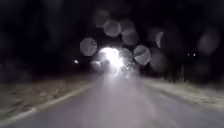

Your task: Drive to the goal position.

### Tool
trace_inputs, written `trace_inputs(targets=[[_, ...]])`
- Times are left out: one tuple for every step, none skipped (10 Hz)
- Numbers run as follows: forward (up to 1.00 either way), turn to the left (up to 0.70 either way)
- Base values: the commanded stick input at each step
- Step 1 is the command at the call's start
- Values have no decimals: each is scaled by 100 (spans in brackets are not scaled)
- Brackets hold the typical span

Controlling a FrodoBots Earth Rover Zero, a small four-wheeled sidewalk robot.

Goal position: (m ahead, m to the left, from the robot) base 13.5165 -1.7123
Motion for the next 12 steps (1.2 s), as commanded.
trace_inputs(targets=[[70, 0], [70, 0], [70, 0], [70, 0], [70, 0], [70, 0], [70, 0], [70, 0], [70, 0], [70, 0], [70, 0], [70, 0]])
